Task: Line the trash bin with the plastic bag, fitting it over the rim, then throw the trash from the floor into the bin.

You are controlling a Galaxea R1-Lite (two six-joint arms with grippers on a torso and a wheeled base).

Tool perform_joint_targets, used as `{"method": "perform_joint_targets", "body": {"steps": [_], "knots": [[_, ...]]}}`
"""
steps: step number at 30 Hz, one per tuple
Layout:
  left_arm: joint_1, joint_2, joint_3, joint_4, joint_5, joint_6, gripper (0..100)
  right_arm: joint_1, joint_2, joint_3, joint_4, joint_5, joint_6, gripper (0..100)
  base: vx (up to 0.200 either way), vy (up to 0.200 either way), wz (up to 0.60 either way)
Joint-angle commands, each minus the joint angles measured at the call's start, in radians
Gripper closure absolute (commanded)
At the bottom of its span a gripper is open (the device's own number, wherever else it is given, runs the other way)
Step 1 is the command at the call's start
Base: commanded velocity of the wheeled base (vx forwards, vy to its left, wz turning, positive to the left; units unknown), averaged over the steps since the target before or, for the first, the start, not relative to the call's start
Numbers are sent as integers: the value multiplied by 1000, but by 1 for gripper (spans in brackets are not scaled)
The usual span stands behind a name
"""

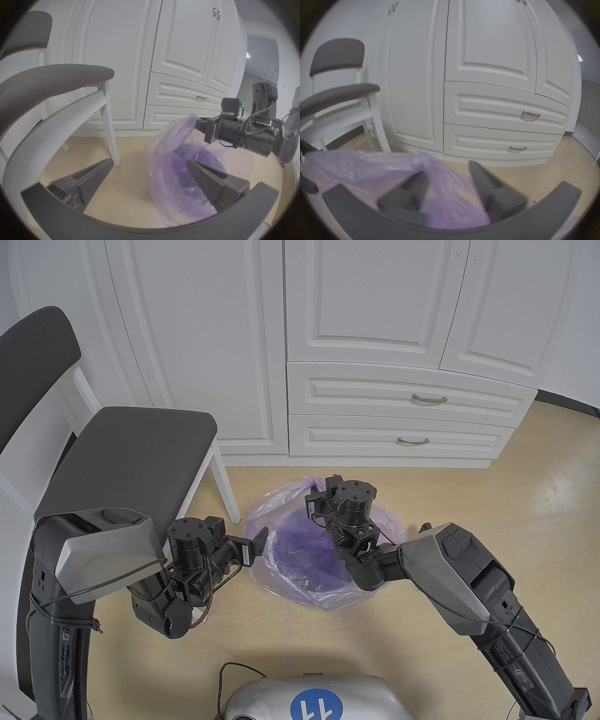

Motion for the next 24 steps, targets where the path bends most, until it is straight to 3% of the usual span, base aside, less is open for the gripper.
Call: {"method": "perform_joint_targets", "body": {"steps": [1,8,11,16,21,24], "knots": [[-7,4,9,-1,0,-2,0,29,-123,164,79,1,3,0,0,0,0],[-47,-26,53,0,0,-17,0,56,-385,436,243,67,53,0,0,0,0],[-70,-70,59,25,2,-86,0,62,-544,608,331,121,139,0,0,0,0],[-71,-82,55,100,3,-109,0,41,-672,772,268,126,323,0,0,0,0],[-71,-87,9,196,33,-126,0,-19,-676,852,274,109,378,0,0,0,0],[-71,-105,-71,336,66,-229,0,-79,-609,872,290,74,483,0,0,0,0]]}}
